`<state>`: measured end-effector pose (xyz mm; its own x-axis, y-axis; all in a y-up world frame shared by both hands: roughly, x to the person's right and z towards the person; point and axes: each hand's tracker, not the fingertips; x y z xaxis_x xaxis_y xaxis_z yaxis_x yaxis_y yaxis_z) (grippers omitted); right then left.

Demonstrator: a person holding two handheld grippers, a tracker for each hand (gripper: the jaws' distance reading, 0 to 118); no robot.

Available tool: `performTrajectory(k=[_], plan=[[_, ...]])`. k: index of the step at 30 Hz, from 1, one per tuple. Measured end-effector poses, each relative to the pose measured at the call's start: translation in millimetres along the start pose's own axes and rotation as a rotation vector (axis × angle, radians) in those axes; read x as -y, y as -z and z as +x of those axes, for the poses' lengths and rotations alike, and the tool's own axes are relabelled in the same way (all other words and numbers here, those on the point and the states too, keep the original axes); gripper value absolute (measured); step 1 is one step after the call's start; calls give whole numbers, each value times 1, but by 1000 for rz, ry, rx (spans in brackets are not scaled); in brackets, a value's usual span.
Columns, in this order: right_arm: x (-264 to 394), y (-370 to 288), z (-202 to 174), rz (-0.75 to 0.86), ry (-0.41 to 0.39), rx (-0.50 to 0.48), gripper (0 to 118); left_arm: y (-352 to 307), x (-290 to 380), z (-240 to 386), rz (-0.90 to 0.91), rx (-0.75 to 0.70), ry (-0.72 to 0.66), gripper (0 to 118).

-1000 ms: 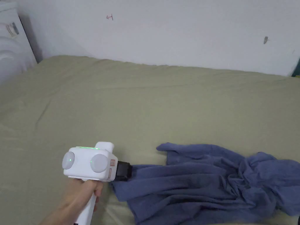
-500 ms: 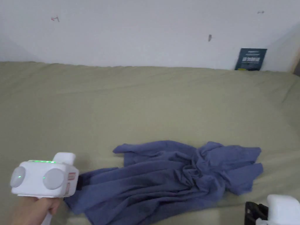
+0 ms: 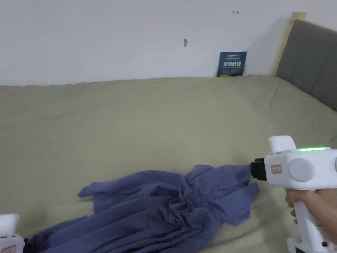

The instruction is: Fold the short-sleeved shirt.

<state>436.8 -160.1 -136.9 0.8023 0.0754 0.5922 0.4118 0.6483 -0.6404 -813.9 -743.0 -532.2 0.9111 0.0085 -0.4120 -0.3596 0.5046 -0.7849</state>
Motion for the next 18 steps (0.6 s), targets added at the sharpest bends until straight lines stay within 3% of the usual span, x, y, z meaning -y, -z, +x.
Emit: performTrajectory(k=[4,6,10,11,12,13,14,16,18], plan=[[-21,53,20,-159,0,-50,118,8,8,8,1,12,-15,0],[-19,74,23,-208,-9,11,118,13,5,12,7,16,-20,0],[-3,98,27,-310,42,-97,117,15,-2,16,12,16,-14,0],[2,102,27,-334,38,-115,113,16,-2,16,11,16,-14,0],[6,102,27,-318,37,-99,100,16,0,16,9,16,-15,0],[6,95,28,-281,20,-54,97,16,7,15,0,14,-15,0],[5,89,30,-279,32,-82,84,20,5,15,-2,13,-13,0],[-1,71,29,-235,-5,-84,2,21,4,16,-6,12,-9,0],[-1,52,30,-184,10,-51,2,20,8,15,-12,9,-11,0]])
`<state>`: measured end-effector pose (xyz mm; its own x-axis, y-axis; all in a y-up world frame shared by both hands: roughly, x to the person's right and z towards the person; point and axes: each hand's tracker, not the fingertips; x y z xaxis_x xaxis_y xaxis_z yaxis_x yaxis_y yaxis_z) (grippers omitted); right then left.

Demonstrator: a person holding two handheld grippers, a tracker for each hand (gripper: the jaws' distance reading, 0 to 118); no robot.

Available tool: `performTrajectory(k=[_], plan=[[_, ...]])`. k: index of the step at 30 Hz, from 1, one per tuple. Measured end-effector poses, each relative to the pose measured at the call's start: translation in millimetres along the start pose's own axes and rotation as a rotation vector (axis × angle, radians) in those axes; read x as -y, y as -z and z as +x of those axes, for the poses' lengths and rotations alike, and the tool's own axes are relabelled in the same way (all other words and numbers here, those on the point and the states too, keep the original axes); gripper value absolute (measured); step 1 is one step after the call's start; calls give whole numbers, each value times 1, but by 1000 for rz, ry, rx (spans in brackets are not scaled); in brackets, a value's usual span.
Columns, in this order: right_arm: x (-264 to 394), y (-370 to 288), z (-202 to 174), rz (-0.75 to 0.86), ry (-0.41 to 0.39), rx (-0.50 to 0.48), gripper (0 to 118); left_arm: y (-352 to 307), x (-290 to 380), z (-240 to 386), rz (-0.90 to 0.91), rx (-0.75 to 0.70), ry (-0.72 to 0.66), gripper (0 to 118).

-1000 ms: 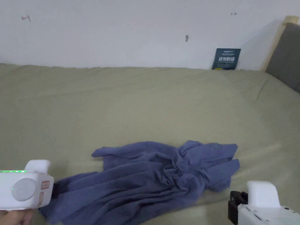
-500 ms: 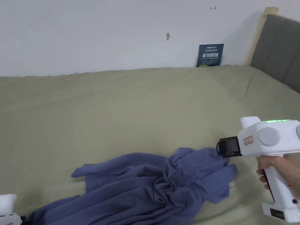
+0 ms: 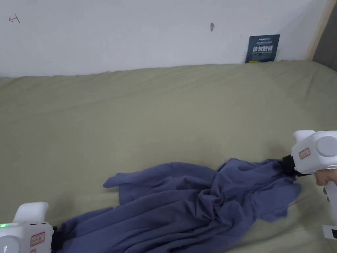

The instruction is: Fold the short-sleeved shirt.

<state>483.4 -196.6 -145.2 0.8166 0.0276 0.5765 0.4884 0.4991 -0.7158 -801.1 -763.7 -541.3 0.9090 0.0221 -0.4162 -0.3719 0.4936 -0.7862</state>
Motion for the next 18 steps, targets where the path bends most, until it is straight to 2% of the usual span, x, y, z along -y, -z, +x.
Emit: performTrajectory(k=[1,4,9,12,14,16,18], plan=[[-2,-11,-3,-6,0,-38,2,-3,3,-2,-3,-2,-3,0],[6,-52,0,51,5,-26,2,-31,-2,-23,20,-19,-30,0],[9,-130,11,157,9,-33,2,-88,-65,-54,116,-17,-71,0],[18,-183,29,233,58,-49,2,-183,-139,-113,191,-79,-50,0],[20,-213,40,258,70,-68,2,-217,-167,-133,227,-84,-64,0],[29,-245,47,308,72,-58,2,-290,-207,-179,285,-132,-70,0],[34,-273,51,354,101,-75,2,-332,-232,-206,327,-147,-91,0]])
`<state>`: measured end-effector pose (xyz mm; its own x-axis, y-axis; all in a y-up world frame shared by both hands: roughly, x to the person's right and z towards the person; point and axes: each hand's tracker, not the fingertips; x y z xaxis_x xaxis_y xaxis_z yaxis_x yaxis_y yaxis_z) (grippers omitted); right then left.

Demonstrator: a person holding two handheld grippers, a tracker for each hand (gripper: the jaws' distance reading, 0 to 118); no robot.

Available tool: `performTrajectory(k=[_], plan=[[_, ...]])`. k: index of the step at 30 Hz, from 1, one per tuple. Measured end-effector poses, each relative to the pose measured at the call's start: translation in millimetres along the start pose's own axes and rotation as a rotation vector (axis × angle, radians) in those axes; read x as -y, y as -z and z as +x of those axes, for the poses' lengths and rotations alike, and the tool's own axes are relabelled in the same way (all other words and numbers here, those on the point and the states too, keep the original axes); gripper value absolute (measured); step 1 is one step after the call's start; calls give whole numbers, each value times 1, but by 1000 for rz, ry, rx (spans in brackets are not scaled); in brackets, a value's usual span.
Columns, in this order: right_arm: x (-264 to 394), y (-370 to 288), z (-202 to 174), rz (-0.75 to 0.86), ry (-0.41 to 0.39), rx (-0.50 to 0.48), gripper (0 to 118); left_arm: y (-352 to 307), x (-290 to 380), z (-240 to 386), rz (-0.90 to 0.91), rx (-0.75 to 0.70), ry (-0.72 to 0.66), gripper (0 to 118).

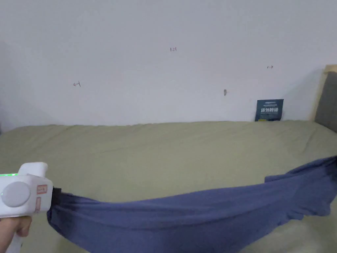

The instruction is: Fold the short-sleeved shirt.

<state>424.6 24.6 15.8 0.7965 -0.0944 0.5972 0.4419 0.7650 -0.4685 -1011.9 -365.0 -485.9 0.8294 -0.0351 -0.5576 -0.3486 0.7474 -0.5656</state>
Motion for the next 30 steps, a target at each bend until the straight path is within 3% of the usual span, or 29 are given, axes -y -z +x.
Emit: performTrajectory(k=[4,14,30], plan=[[-3,-49,0,60,47,-36,2,-18,-31,-25,40,9,-65,0],[-17,-108,-22,161,46,-74,2,-123,-159,-105,173,-46,-73,0],[-89,-77,-46,195,-5,-39,2,-179,-229,-83,205,-91,-60,0]])
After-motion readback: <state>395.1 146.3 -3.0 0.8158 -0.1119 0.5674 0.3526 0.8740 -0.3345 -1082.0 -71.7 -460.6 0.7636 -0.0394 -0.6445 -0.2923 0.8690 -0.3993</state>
